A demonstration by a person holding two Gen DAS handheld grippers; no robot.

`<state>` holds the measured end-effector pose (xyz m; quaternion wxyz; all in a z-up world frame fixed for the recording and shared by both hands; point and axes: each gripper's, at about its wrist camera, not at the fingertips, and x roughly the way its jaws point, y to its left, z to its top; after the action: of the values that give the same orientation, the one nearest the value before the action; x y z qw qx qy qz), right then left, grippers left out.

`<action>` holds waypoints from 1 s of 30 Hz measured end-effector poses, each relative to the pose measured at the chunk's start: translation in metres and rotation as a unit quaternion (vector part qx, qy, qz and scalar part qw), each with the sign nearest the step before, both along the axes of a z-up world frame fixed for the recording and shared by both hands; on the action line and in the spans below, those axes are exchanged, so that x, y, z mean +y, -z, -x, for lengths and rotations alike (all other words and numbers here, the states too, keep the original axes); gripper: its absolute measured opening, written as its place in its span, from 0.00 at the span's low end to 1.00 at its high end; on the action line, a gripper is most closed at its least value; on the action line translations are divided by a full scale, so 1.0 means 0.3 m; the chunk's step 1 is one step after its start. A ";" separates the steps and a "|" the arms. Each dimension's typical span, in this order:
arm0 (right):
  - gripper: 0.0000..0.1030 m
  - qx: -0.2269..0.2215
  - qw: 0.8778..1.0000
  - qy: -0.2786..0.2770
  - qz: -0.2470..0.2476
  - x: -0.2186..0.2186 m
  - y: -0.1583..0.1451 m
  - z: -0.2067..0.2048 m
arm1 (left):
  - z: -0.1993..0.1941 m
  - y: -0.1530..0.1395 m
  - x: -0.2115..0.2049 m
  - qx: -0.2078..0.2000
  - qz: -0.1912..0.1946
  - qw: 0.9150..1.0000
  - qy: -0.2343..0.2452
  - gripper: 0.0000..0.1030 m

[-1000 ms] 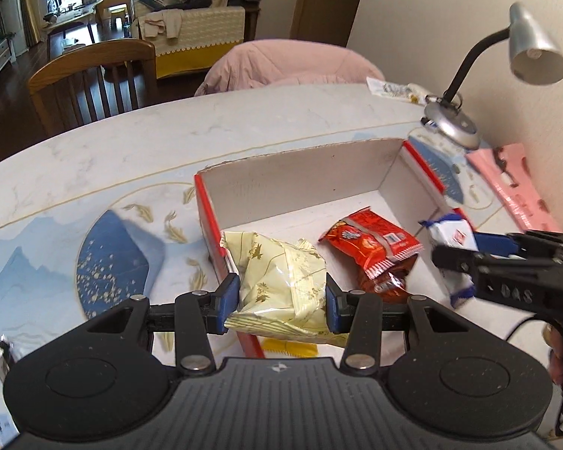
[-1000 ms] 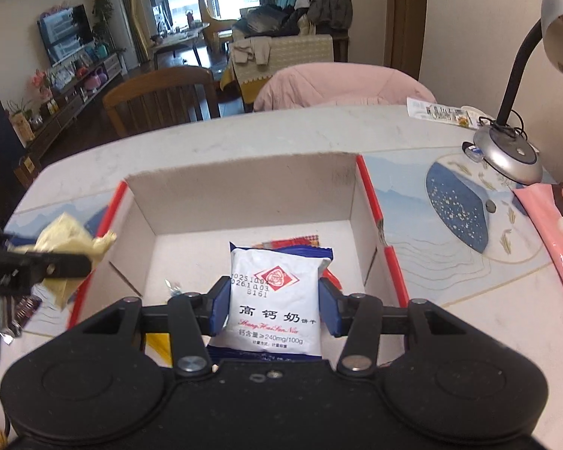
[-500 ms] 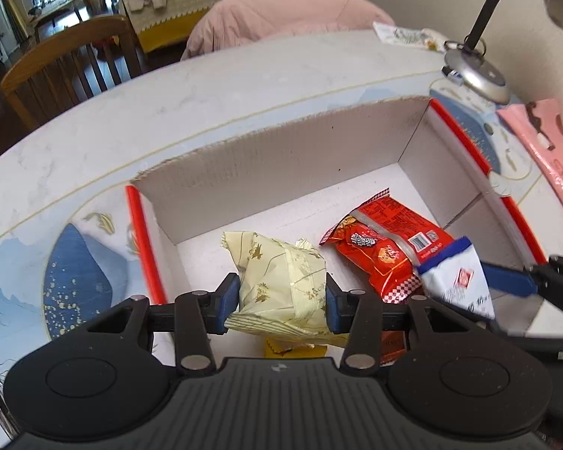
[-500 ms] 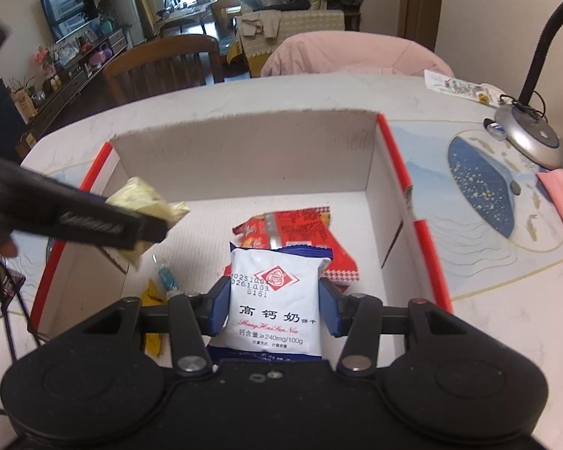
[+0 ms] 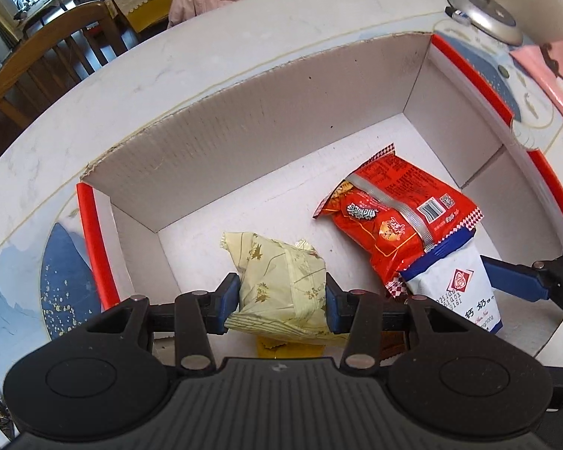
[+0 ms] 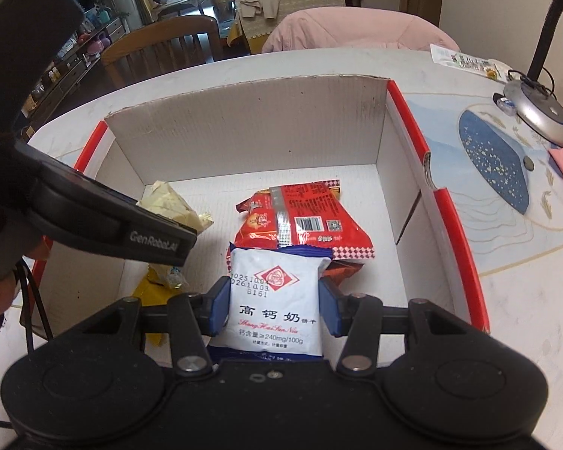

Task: Organize snacks
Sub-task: 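Open both tools to drop the cream packet and white bag into the box, then move both tools back over the snack pile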

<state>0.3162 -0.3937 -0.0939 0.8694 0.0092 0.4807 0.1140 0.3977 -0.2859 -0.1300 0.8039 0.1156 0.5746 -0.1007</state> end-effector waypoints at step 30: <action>0.57 -0.057 0.998 0.002 -0.030 0.013 -0.175 0.120 | 0.212 -0.245 0.207 -0.084 0.114 0.990 -0.026 0.52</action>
<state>0.2803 -0.3898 -0.0415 0.8950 0.0298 0.4265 0.1273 0.3340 -0.2237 -0.0566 0.8599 0.0161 0.4923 -0.1341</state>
